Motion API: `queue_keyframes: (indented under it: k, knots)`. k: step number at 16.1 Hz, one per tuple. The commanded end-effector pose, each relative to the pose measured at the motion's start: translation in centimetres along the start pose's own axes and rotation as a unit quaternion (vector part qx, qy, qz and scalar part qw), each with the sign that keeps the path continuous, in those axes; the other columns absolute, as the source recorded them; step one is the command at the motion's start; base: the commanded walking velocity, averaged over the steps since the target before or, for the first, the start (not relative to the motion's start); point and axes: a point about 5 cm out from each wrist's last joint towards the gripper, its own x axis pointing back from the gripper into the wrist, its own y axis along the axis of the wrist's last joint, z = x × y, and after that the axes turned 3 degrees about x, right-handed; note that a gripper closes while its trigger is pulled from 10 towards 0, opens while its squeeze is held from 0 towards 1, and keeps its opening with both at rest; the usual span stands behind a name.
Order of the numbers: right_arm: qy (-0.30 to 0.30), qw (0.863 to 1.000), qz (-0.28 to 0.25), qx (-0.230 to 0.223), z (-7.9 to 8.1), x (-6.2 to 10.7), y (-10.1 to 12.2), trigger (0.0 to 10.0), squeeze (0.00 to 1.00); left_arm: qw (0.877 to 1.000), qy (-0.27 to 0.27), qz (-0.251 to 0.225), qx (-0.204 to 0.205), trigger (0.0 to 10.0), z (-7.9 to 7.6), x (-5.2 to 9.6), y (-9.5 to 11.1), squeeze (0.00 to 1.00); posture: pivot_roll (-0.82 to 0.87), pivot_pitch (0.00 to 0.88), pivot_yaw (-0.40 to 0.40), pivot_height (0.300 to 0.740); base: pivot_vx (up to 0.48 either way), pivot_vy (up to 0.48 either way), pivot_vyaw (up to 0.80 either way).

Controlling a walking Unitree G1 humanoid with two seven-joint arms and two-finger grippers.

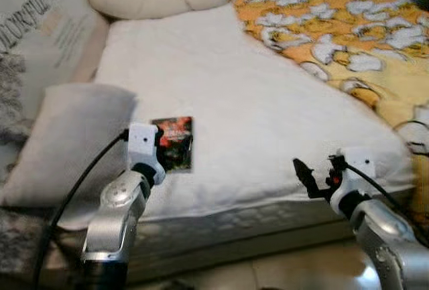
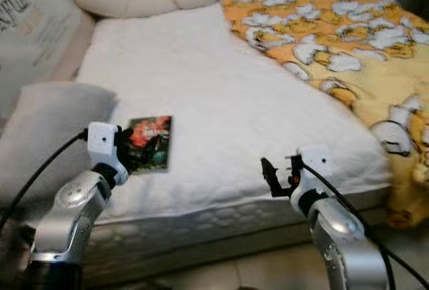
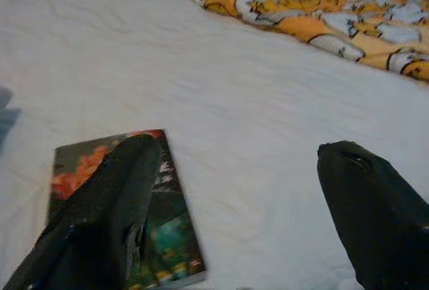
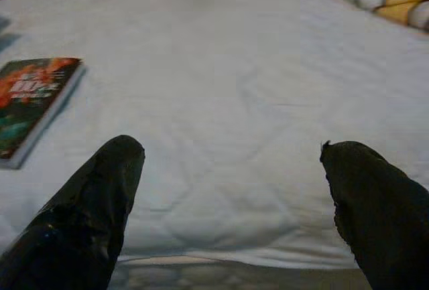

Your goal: Clean up the room

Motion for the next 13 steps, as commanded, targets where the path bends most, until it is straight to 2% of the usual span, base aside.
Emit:
queue_keyframes:
  k: [1, 3, 6, 9, 11, 13]
  knots:
    - [0.013, 1.000, -0.009, 0.004, 0.6, -0.4, 0.1, 10.0, 1.00, 0.999, 0.030, 0.013, -0.006, 10.0, 0.9, 0.7, -0.4, 1.00, -0.06, 0.000, 0.077, 0.740, 0.000, -0.480, 0.00]
    - [0.009, 1.000, -0.011, 0.009, 0.5, -0.5, 0.1, 10.0, 1.00, 0.999, 0.041, 0.014, -0.005, 10.0, 0.9, 0.9, -0.3, 1.00, -0.05, 0.000, 0.073, 0.740, 0.000, -0.480, 0.00]
    - [-0.013, 0.999, -0.026, -0.017, -0.3, -1.0, 0.1, 10.0, 1.00, 0.998, 0.055, 0.014, -0.004, 10.0, 0.8, 1.1, 0.2, 1.00, -0.04, 0.000, 0.060, 0.740, 0.000, -0.480, 0.00]
    - [-0.015, 1.000, -0.018, 0.002, -0.7, -1.2, 0.0, 10.0, 1.00, 0.997, 0.077, 0.009, 0.005, 10.0, 1.3, 1.3, 0.1, 1.00, -0.04, 0.000, 0.041, 0.740, 0.000, -0.480, 0.00]
    - [-0.004, 1.000, -0.014, 0.013, -0.5, -1.4, 0.0, 10.0, 1.00, 0.996, 0.091, 0.006, 0.002, 10.0, 1.6, 1.8, 0.0, 1.00, -0.02, 0.000, 0.014, 0.740, 0.000, -0.480, 0.00]
    - [0.013, 1.000, -0.006, 0.005, -0.1, -1.6, -0.2, 10.0, 1.00, 0.994, 0.105, -0.003, 0.000, 10.0, 1.8, 2.3, 0.3, 1.00, -0.01, 0.000, 0.002, 0.740, 0.000, -0.480, 0.20]
